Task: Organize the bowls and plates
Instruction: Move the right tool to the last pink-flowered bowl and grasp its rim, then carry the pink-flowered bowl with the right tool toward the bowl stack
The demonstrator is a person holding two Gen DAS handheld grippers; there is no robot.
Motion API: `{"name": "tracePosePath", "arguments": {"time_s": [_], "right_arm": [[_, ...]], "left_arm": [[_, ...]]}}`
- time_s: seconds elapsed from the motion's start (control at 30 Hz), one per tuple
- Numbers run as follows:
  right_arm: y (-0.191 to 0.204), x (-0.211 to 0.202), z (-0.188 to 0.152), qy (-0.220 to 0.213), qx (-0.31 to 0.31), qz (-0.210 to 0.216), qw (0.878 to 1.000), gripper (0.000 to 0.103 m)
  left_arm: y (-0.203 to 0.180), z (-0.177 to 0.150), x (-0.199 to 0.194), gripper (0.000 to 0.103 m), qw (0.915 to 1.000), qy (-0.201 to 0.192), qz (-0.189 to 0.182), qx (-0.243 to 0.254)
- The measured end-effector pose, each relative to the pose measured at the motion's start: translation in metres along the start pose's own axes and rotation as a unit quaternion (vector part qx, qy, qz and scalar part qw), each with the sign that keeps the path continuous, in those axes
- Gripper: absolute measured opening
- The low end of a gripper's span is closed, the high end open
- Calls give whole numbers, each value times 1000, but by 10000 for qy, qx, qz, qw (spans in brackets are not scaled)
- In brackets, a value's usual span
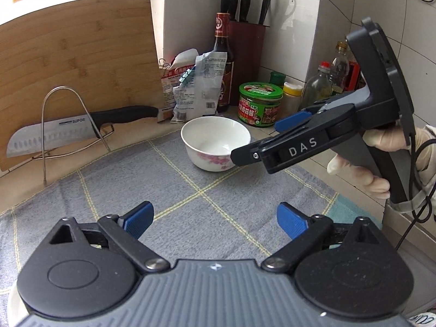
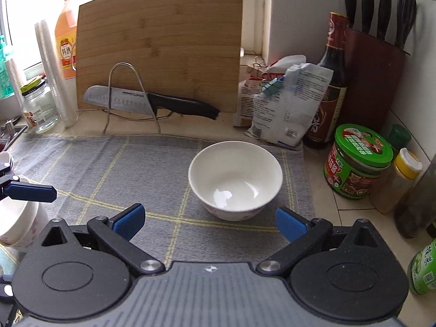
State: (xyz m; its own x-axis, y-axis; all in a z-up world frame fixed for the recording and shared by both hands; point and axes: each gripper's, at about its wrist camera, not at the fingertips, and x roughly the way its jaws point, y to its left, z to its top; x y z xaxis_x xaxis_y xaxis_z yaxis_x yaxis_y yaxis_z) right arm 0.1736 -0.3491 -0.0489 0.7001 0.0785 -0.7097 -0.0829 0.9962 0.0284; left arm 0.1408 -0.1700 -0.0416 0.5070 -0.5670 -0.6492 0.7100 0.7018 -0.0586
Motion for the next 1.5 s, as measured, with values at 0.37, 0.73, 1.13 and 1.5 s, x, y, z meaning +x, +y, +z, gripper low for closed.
{"name": "tracePosePath", "arguments": {"time_s": [0.37,0.73,1.13,1.5], "right_arm": [[-41,31,15,9,94,156,9998,103],[-53,71,30,160,88,416,9990,92],[-57,92,35,271,51,429,9987,74],[-60,99,38,289,50,497,9983,67]], "left_arm": [[-16,13,79,96,9991,58,411,-28],[-17,26,123,95,9969,-18,787,1],[-21,39,141,88,9977,-94,605,303],[-21,44,147,88,9982,-122,429,396]]}}
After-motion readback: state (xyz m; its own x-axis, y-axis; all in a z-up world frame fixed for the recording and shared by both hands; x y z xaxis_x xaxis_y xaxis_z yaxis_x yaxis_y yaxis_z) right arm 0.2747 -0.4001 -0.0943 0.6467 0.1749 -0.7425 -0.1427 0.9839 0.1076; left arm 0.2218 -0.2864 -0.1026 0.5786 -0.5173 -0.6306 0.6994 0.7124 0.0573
